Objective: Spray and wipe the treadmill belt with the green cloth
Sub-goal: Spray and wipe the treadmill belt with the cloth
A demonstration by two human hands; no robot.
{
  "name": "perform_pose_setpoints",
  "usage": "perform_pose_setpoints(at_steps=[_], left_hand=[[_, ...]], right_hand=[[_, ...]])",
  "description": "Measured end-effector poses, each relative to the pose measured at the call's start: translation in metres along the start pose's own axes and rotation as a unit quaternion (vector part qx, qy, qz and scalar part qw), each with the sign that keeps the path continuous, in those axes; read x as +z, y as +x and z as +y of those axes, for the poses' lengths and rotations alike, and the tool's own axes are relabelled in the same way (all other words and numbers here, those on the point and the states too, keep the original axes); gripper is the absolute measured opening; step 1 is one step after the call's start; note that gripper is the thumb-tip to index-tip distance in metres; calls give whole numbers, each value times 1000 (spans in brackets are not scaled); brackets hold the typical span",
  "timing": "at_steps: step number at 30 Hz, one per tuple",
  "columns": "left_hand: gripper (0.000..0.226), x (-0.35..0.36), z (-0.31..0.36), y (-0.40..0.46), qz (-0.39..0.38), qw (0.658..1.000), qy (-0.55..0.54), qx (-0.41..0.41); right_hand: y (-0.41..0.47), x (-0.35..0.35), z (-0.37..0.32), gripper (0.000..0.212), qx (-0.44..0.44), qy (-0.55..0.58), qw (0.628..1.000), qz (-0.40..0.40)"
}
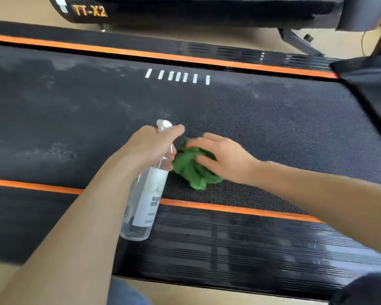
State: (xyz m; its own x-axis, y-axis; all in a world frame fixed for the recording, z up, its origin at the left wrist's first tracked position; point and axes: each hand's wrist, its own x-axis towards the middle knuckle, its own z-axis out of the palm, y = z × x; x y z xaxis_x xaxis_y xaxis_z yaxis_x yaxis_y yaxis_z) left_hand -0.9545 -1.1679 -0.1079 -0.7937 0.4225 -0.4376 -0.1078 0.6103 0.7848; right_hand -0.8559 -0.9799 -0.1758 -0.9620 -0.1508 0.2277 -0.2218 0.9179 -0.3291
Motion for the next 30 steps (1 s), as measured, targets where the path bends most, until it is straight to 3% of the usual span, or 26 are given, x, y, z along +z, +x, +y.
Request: perform_pose_setpoints(at_steps=[1,6,10,16,19,23,26,30], left_hand=[[51,-1,0,1,6,1000,6,-1],[51,-11,-5,1,41,999,-3,-11],[52,-5,-4,1,29,1000,-3,-11],[52,11,0,6,-9,1000,21,2],[55,14,0,8,-30,999,24,8],[51,8,7,8,-3,1000,2,15],[49,2,7,5,3,1000,-1,15],[52,9,5,8,-6,1000,15,3]], right_hand=[[16,18,-10,33,18,18,999,28],[23,72,-47,39,22,-1,1000,0],[-11,51,-41,29,-40,25,997,-56],[-84,-16,9,26,-73,-48,985,-152],[-87,-19,13,29,-79,-70,988,-112],[-17,22,-12,40,31,-4,998,60],[17,59,-37,44,40,3,999,29],[-19,48,-34,32,-19,12,999,-34]])
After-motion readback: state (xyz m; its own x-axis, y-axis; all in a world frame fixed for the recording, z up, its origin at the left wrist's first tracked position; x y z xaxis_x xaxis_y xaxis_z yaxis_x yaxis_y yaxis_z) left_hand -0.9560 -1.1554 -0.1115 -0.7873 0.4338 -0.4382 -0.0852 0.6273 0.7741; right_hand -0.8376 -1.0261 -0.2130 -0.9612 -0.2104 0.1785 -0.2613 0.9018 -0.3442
